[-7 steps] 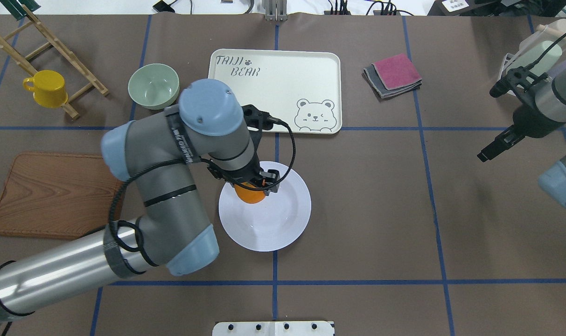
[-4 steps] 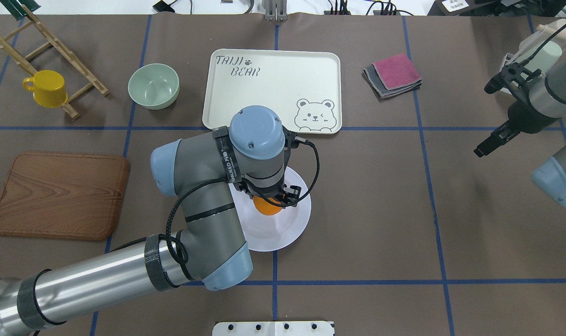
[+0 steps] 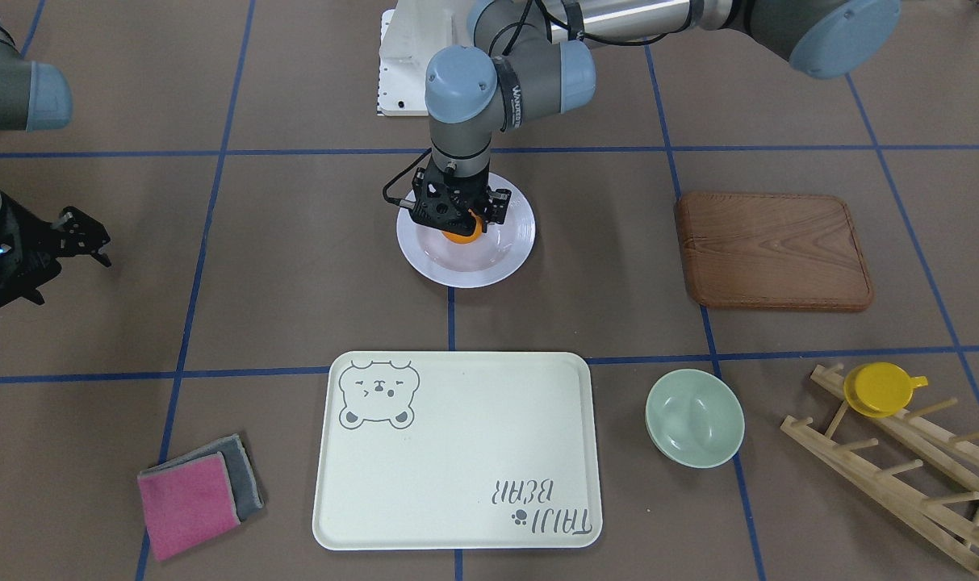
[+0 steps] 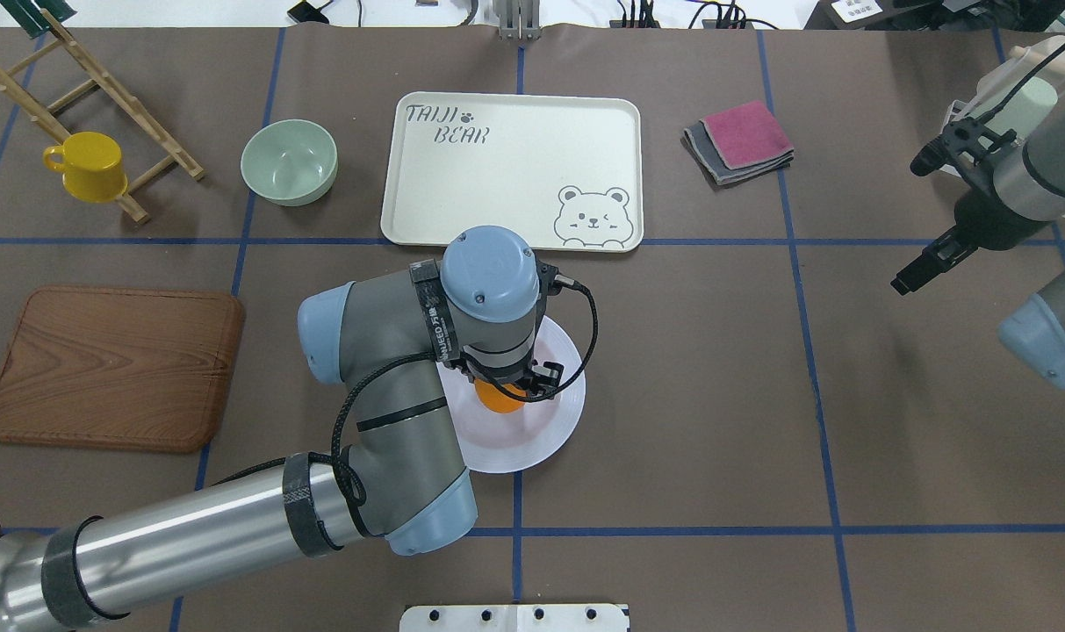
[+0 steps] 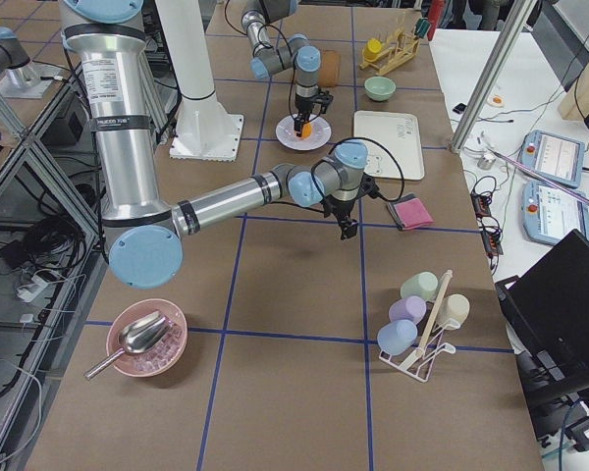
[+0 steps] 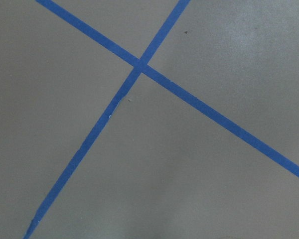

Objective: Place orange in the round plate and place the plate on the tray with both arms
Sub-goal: 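Carry the orange with the left gripper onto the white plate and release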

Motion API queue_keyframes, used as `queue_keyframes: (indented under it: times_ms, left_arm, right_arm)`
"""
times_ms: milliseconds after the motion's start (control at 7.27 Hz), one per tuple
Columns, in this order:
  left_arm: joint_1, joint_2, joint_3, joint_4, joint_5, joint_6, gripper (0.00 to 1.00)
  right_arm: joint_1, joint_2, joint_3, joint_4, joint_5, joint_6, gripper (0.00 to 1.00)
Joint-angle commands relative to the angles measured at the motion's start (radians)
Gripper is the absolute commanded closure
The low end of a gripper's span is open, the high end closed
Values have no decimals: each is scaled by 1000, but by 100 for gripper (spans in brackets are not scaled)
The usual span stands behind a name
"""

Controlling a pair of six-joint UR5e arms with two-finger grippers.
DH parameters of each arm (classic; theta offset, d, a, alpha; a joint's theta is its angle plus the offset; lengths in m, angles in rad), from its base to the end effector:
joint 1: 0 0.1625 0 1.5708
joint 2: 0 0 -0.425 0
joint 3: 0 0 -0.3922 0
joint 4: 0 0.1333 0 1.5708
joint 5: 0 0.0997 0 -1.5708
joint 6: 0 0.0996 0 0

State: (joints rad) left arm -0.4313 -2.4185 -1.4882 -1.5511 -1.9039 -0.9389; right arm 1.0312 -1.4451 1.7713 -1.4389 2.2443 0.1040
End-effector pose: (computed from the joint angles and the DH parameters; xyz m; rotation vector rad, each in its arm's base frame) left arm 0.6289 -0.4003 0.1736 0.1010 0.8004 0.3138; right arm -0.2208 -0.5073 0.4842 0.2115 -0.7771 -0.5663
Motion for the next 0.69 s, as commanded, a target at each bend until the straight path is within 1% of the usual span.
queue_keyframes:
  times_ms: [0,138,275,412,550]
  left_arm:
    - [0,18,9,-29,2,2,6]
    - [0,25,9,-41,2,0,2]
    - [-4,27,-10,-40,0,-1,2]
    - [-29,50,-105,-34,-7,-1,1]
    - [-56,164,-280,-29,-38,0,1]
  right_arm:
    - [0,0,0,0,0,2,0]
    - [1,0,-1,0,0,0,0]
    - [0,0,2,0,0,2,0]
    - [1,23,5,-2,0,8,0]
    - [-3,43,17,0,4,82,0]
